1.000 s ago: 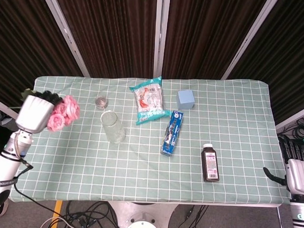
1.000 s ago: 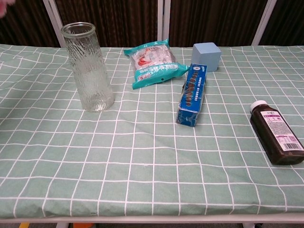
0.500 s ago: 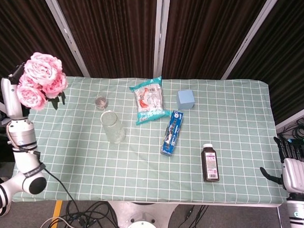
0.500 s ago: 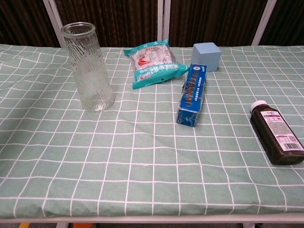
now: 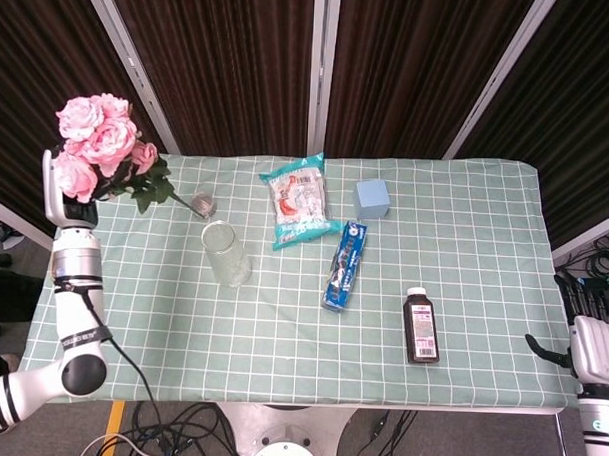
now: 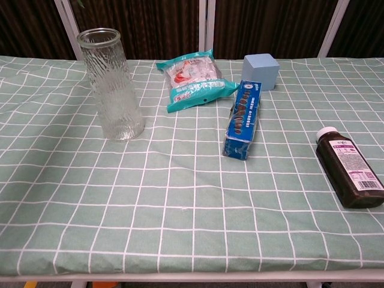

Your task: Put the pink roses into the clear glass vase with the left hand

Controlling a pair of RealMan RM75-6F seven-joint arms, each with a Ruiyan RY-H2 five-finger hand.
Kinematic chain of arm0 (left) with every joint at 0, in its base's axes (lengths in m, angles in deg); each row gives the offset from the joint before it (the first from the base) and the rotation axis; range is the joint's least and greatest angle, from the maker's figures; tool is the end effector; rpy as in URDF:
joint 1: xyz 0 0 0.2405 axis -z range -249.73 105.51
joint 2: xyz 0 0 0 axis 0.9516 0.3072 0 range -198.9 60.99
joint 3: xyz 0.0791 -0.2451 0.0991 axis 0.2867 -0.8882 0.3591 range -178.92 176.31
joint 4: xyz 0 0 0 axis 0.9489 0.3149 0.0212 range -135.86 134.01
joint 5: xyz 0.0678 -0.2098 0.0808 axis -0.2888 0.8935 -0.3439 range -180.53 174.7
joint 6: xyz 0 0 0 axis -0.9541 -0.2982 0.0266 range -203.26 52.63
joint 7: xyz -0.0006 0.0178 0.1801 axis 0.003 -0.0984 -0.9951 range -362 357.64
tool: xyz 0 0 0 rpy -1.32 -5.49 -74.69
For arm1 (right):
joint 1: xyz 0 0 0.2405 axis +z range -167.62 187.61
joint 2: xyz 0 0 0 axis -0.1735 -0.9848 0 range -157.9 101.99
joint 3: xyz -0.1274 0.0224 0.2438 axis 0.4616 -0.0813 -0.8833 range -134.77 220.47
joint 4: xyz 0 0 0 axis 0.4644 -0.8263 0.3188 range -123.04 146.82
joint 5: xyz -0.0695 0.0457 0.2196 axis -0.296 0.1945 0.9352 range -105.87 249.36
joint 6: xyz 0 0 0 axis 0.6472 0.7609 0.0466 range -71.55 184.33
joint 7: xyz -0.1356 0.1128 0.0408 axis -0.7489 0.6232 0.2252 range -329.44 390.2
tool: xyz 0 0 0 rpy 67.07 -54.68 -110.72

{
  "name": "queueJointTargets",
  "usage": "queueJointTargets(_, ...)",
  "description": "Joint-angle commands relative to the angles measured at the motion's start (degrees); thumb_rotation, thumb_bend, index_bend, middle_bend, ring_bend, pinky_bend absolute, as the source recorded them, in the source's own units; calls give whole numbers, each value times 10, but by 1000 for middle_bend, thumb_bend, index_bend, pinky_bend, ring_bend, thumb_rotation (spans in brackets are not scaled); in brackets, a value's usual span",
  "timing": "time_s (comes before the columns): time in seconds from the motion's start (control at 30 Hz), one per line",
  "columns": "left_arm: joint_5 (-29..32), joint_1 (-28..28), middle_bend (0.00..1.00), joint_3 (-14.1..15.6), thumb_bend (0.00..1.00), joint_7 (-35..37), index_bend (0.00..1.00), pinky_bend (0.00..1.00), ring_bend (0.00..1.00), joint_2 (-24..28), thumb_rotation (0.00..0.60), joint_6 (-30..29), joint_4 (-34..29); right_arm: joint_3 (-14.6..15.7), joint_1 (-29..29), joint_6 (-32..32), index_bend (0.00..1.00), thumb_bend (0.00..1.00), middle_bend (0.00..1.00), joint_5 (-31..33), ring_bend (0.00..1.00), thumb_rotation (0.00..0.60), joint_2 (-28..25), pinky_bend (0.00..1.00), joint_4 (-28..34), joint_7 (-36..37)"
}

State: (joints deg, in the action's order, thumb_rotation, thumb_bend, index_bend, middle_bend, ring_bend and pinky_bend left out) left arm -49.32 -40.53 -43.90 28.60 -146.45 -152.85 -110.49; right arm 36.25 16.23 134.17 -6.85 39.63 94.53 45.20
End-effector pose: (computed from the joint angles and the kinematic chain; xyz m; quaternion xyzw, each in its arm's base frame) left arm -0.1181 0.4206 0.1750 -0.1465 -0.5815 -0.7733 0.2060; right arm -0.3884 -0.2466 0.1461 0.5207 -0.4704 0.4087 0.5836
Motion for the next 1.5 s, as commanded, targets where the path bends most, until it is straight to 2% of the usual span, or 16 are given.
queueJointTargets(0.03, 7, -5, 474, -2, 236, 2, 491, 633, 431, 6, 600, 11, -13, 0, 1, 0, 0, 113, 0, -1, 0, 600, 1, 0, 0, -1)
queueJointTargets(0.27, -16, -17, 474, 28, 236, 5, 491, 630, 431, -4, 600, 16, -33, 1, 2, -4, 0, 113, 0, -1, 0, 600, 3, 0, 0, -3)
queueJointTargets(0.57, -86, 12, 473, 80, 236, -16, 490, 626, 429, -75, 600, 3, 56, 2, 1, -10, 0, 113, 0, 2, 0, 600, 5, 0, -7, 5)
queueJointTargets(0.9, -163, 25, 421, 137, 216, -25, 455, 575, 378, -114, 600, 17, 130, 2, 2, -23, 0, 114, 0, 7, 0, 600, 10, 0, -24, 20)
queueJointTargets(0.97, -187, 26, 387, 150, 204, -11, 421, 538, 344, -115, 600, 26, 143, 2, 2, -22, 0, 113, 0, 7, 0, 600, 10, 0, -26, 21)
queueJointTargets(1.03, -231, 26, 234, 173, 159, 20, 247, 376, 206, -106, 600, 45, 159, 2, 2, -22, 0, 114, 0, 7, 0, 600, 11, 0, -27, 23)
queueJointTargets(1.13, -267, 24, 36, 185, 85, 58, 76, 204, 53, -104, 600, 45, 183, 1, 2, -22, 0, 114, 0, 6, 0, 600, 11, 0, -28, 24)
queueJointTargets(1.3, -277, 19, 0, 184, 11, 92, 26, 126, 3, -97, 600, 44, 194, -2, 1, -7, 0, 114, 0, -3, 0, 600, 17, 0, -37, 31)
queueJointTargets(1.5, -276, 8, 0, 189, 2, 100, 17, 86, 0, -78, 600, 48, 185, -3, 1, -2, 0, 116, 0, -6, 0, 600, 22, 0, -40, 32)
